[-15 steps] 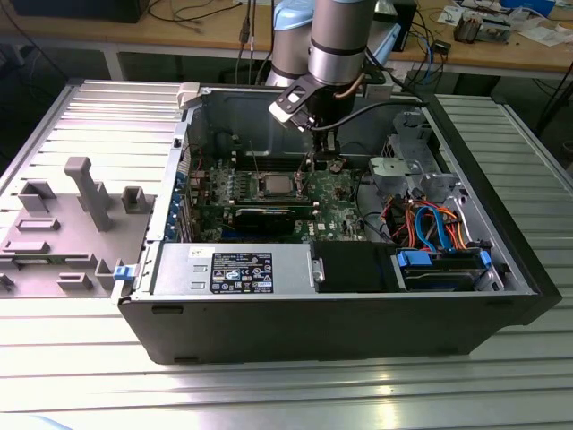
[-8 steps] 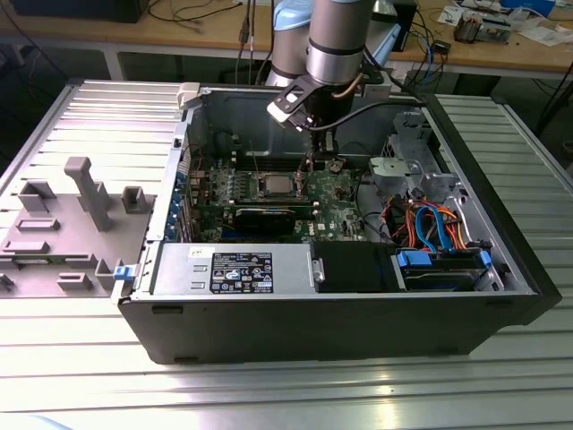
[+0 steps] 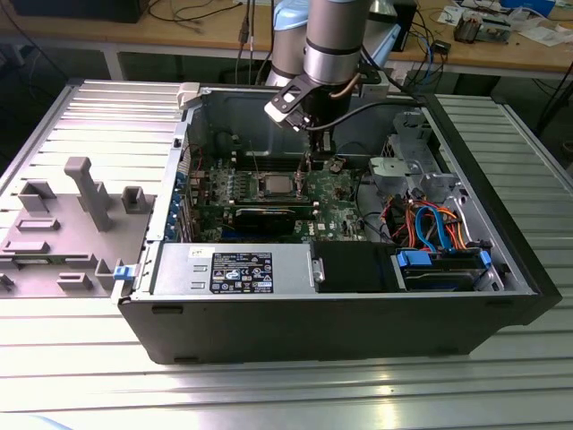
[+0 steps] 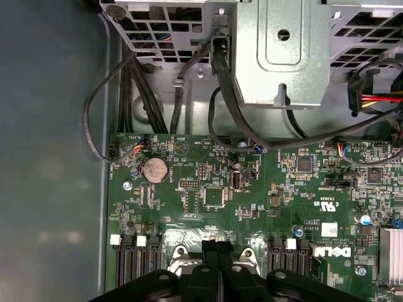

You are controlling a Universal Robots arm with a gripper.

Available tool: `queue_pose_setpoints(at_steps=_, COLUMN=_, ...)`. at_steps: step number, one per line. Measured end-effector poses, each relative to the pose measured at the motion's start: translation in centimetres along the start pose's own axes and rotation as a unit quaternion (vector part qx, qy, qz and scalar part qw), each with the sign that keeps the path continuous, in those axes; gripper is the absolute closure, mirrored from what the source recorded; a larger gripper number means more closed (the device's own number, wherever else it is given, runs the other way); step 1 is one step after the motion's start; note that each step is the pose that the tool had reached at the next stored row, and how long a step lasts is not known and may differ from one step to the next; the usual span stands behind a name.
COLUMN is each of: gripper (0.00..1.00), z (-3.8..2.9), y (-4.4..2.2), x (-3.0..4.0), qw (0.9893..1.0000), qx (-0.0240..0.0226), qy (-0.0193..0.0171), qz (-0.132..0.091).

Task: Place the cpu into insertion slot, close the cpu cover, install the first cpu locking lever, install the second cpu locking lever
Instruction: 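Close the cpu cover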

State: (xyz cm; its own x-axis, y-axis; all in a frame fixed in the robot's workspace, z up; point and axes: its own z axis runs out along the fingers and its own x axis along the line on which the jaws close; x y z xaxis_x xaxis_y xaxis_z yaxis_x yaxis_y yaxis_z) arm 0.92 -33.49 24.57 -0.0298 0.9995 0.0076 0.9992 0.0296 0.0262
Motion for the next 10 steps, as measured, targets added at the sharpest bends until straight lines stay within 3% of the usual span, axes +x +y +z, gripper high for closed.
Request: queue_pose_setpoints(at_steps=10, gripper=0.89, z=-0.02, y=-0.64, x=0.02, qw=1.0, qx=0.0, qy=0.0, qz=0.0)
